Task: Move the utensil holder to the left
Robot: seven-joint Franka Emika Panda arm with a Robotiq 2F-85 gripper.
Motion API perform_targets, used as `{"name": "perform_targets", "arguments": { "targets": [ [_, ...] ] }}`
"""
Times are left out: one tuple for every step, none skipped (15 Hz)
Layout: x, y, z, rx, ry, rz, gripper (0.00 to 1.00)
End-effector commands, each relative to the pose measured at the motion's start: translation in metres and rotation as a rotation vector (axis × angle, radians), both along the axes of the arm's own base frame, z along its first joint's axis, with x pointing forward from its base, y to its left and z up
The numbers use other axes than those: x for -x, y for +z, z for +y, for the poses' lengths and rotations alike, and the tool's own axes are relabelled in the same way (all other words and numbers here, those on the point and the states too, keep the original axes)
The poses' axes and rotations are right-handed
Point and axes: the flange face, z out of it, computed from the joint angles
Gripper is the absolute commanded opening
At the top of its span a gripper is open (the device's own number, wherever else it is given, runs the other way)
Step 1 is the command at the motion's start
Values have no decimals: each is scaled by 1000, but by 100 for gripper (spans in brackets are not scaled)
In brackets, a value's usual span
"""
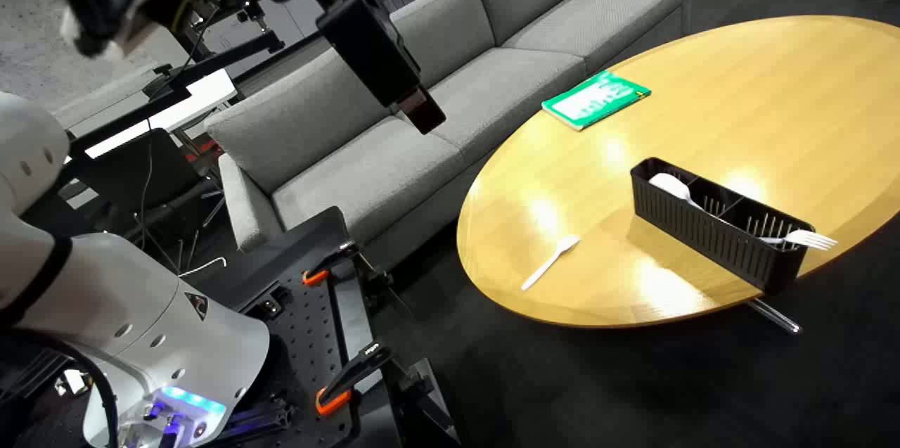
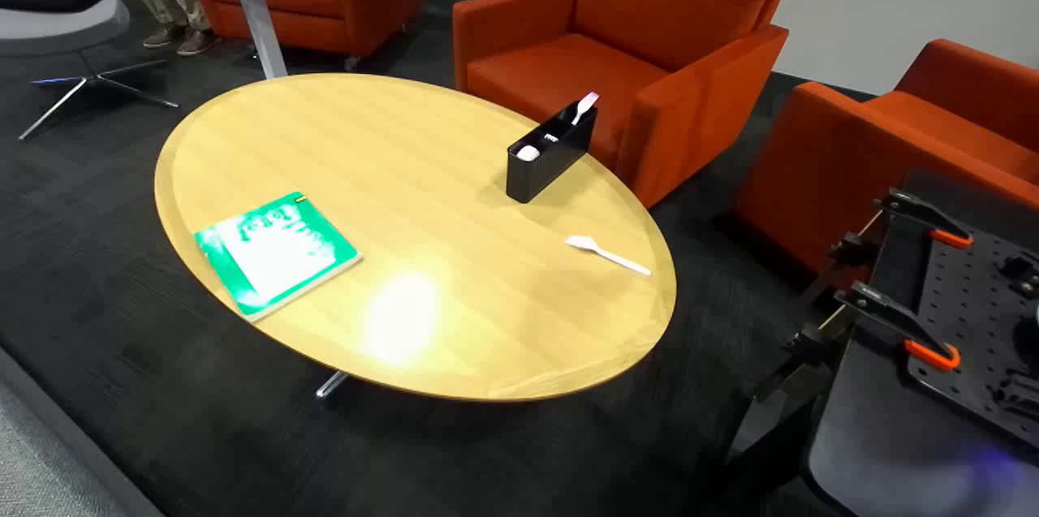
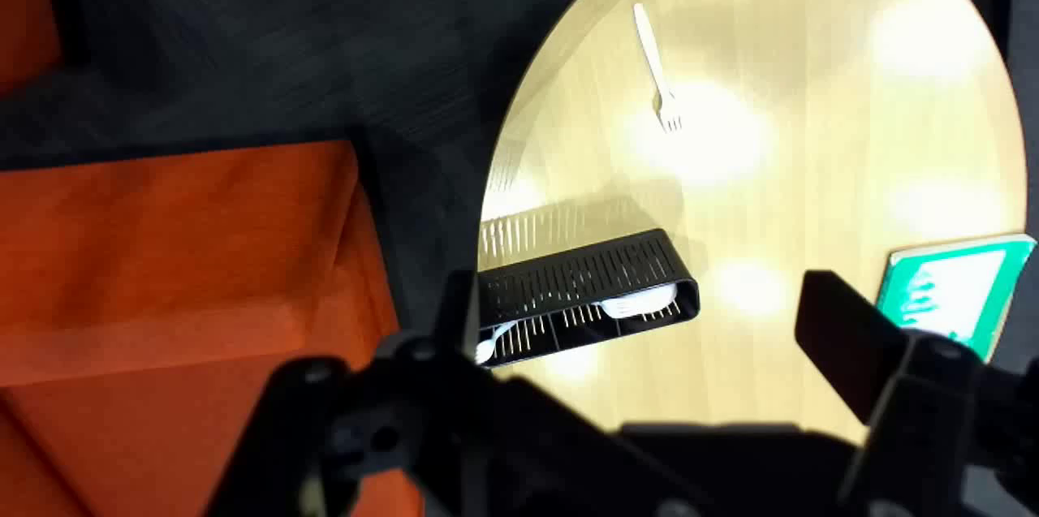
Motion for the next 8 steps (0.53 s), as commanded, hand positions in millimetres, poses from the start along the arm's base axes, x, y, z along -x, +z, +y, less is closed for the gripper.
{"name": "perform_targets", "arguments": {
  "targets": [
    [0,1,0,0,0,1,100],
    [0,1,0,0,0,1,100],
    [0,1,0,0,0,1,100],
    [0,1,0,0,0,1,100],
    [0,1,0,0,0,1,100],
    [0,1,0,0,0,1,100],
    [-6,2,4,3,-21,-2,100],
    [-14,3,9,-12,-50,9,100]
  ]
}}
